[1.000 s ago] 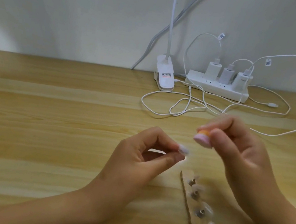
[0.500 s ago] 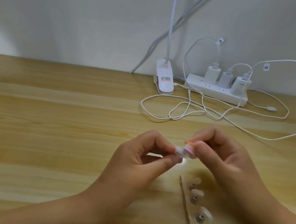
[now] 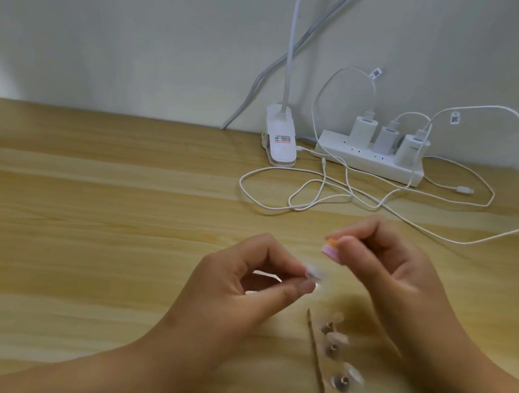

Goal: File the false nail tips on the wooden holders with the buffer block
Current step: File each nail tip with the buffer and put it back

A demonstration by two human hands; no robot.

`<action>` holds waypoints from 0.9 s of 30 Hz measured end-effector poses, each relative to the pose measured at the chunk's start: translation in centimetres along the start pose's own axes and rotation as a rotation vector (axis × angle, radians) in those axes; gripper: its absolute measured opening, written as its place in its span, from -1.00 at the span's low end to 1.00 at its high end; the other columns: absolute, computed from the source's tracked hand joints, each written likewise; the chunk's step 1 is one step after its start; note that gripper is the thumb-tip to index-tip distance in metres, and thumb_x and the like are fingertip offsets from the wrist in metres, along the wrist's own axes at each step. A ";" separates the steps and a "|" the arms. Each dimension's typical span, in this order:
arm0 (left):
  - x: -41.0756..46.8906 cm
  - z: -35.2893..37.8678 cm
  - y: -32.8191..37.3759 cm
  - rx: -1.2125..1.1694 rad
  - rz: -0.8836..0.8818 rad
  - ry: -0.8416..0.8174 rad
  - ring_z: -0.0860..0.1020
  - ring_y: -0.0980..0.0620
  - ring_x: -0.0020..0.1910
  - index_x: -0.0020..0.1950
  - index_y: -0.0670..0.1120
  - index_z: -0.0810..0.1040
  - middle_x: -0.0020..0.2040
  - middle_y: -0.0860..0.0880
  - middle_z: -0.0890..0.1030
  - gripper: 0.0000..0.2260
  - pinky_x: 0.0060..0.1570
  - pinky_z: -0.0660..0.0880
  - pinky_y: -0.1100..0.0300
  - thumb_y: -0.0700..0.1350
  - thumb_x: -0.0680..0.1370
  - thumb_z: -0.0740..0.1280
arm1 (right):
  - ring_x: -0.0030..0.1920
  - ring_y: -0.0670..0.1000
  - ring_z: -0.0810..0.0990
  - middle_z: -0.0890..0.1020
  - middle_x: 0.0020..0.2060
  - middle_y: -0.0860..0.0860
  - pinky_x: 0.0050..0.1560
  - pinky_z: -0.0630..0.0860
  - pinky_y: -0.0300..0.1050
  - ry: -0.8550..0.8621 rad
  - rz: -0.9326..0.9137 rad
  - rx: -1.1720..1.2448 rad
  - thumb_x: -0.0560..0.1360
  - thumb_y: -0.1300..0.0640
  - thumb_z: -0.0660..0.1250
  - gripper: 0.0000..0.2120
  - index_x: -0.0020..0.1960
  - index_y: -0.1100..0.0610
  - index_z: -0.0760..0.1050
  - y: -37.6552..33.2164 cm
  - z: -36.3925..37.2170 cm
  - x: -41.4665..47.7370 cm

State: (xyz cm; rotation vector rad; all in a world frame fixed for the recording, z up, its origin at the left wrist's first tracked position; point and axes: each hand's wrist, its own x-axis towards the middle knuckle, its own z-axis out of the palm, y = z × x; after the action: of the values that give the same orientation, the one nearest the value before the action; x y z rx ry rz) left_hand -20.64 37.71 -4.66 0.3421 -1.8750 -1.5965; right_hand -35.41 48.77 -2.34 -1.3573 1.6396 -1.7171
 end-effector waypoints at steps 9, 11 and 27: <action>-0.1 0.1 0.1 0.023 0.030 -0.015 0.66 0.09 -0.13 -0.20 0.10 0.61 -0.15 0.06 0.69 -0.90 -0.04 0.60 0.20 0.07 0.37 0.47 | -0.13 0.11 0.56 0.62 -0.20 0.01 -0.03 0.50 -0.11 -0.063 -0.047 -0.061 0.31 -0.24 0.47 -0.66 -0.11 0.00 0.59 -0.3 0.0 -0.2; -0.2 0.1 0.1 0.021 0.042 -0.005 0.66 0.11 -0.12 -0.21 0.11 0.61 -0.16 0.07 0.69 -0.92 -0.06 0.58 0.24 0.05 0.37 0.47 | -0.13 0.10 0.55 0.62 -0.22 -0.02 -0.04 0.48 -0.11 -0.067 0.012 -0.074 0.31 -0.22 0.43 -0.69 -0.12 -0.01 0.58 -0.3 0.0 -0.2; -0.4 0.2 0.5 0.069 0.196 -0.003 0.65 0.03 -0.09 -0.11 0.06 0.60 -0.11 0.02 0.67 -0.95 -0.02 0.58 0.20 -0.03 0.47 0.43 | -0.09 0.16 0.55 0.62 -0.17 -0.01 -0.02 0.51 -0.06 -0.076 -0.063 -0.056 0.34 -0.24 0.49 -0.63 -0.06 0.02 0.59 -0.5 -0.4 -0.2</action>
State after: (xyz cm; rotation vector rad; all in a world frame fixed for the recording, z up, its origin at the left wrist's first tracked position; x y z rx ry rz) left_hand -20.33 38.21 -4.27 0.1791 -1.9062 -1.4048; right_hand -35.46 49.22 -1.90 -1.4972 1.6302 -1.6441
